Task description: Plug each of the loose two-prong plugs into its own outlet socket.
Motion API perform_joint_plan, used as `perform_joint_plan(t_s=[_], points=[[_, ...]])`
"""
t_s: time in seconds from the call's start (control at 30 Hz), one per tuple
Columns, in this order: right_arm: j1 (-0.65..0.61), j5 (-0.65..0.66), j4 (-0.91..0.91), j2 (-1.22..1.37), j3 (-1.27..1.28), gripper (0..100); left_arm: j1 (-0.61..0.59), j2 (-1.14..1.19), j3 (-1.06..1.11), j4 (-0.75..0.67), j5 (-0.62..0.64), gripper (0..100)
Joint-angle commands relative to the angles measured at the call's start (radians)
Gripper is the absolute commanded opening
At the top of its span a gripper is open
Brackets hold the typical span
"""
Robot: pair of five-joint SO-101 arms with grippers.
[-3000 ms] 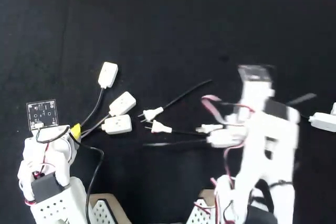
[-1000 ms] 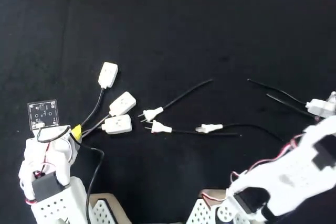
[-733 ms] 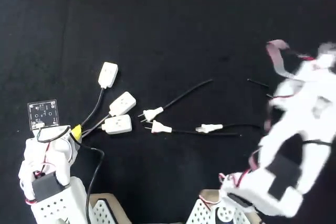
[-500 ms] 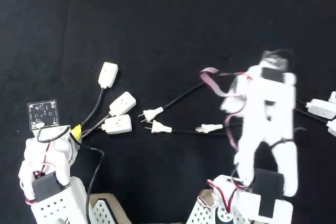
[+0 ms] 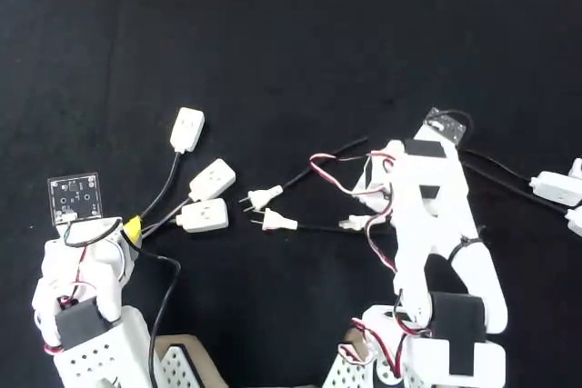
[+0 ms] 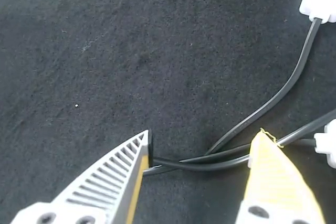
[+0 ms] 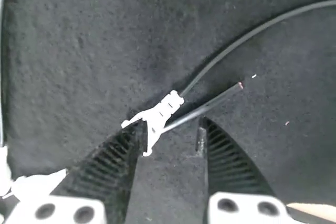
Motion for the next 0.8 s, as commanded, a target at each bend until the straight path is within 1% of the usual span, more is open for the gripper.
perform_joint_plan(t_s=[0.0, 0.07, 0.23, 0.43, 0.53, 0.6, 0.7, 0.77], points=[[-0.014, -0.011, -0.017, -0.036, 0.012, 14.9, -0.007, -0.006, -0.007, -0.006, -0.009, 30], [-0.018, -0.012, -0.044, -0.036, 0.038, 14.8, -0.007, -0.006, -0.007, -0.006, -0.009, 30], [-0.075, -0.025, -0.130, -0.036, 0.099, 14.8, -0.007, -0.006, -0.007, -0.006, -0.009, 30], [-0.077, -0.052, -0.184, -0.036, 0.124, 14.8, -0.005, -0.006, -0.007, -0.006, -0.008, 30], [-0.075, -0.054, -0.245, -0.036, 0.160, 14.7, -0.005, -0.006, -0.007, -0.006, -0.008, 30], [-0.074, -0.054, -0.292, -0.036, 0.183, 12.3, -0.005, -0.006, -0.007, -0.006, -0.008, 30], [-0.071, -0.054, -0.310, -0.044, 0.188, 3.0, -0.005, -0.006, -0.007, -0.006, -0.008, 30], [-0.071, -0.052, -0.311, -0.045, 0.188, 1.6, -0.005, -0.006, -0.007, -0.006, -0.008, 30]])
